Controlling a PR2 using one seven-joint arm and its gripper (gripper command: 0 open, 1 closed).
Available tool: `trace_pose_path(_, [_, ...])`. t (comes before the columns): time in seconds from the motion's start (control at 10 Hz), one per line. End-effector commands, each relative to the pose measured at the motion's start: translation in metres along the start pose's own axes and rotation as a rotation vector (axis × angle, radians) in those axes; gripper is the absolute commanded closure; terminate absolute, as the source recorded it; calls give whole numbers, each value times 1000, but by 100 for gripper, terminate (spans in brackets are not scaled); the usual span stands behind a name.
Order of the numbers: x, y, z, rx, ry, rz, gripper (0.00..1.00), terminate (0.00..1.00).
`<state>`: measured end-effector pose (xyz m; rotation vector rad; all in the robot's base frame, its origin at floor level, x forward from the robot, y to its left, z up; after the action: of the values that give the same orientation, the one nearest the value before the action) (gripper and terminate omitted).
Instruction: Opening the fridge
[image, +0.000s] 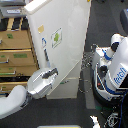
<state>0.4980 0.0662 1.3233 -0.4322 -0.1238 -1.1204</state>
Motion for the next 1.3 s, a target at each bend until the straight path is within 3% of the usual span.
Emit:
trace_pose_path(0.1, [-282,270,-143,386,486,144,0,0])
trace_pose_path(0.4, [-280,355,-231,366,542,193,0,0])
trace_pose_path(0.8, [-123,318,-349,374,509,99,0,0])
trace_pose_path(0.9, [-86,310,-359,351,449,108,0,0])
trace_pose_path(1.3, [39,386,-348,411,191,371,0,0])
